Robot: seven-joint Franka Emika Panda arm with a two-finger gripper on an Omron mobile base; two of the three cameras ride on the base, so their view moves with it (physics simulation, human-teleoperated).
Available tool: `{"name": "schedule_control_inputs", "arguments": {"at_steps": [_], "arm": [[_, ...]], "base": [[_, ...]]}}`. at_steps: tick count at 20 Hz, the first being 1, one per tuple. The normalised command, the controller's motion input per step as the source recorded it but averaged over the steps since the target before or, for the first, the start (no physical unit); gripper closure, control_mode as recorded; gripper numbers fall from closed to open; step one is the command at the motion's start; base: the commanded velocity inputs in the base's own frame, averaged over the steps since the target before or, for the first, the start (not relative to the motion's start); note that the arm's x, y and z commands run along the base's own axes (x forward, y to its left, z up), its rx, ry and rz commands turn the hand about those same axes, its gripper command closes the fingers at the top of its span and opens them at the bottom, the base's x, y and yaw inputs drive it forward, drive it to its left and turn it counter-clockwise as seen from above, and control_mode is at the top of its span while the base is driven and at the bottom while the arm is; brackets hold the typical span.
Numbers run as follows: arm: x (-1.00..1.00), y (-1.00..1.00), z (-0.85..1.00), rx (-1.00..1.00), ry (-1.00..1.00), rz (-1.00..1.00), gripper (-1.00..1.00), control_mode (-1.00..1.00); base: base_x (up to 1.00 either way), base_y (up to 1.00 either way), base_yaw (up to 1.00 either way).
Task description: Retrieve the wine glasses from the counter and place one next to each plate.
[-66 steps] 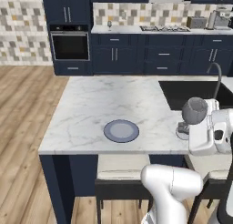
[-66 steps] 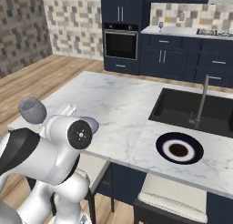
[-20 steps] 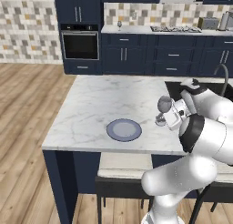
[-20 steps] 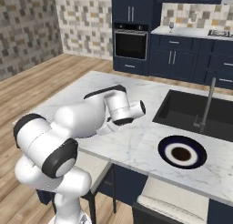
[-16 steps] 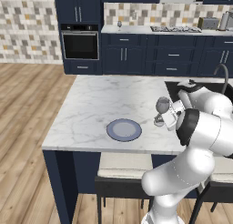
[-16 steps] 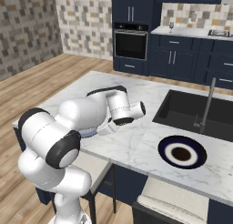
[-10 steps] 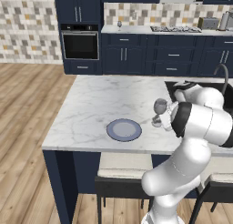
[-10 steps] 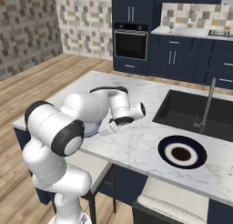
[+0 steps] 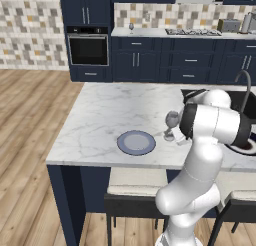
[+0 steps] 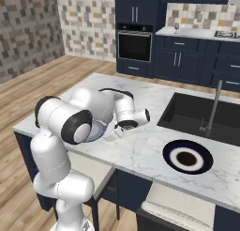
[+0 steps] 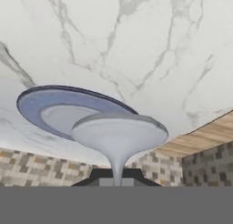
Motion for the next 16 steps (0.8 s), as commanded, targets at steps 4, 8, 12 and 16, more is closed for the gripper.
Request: {"name": "schedule_control_inputs", "arguments": {"at_steps": [4,8,12,16], "arm": [[0.29,0.0,-0.24,0.0,0.0,0.0,1.0,-1.0],[0.32,0.0,-0.22,0.0,0.0,0.0,1.0,-1.0],[0.34,0.0,-0.23,0.0,0.0,0.0,1.0,-1.0],[0.32,0.0,-0.25,0.0,0.0,0.0,1.0,-1.0]], "base": [[0.0,0.0,0.0],[0.0,0.0,0.0],[0.0,0.0,0.0],[0.0,0.0,0.0]]}}
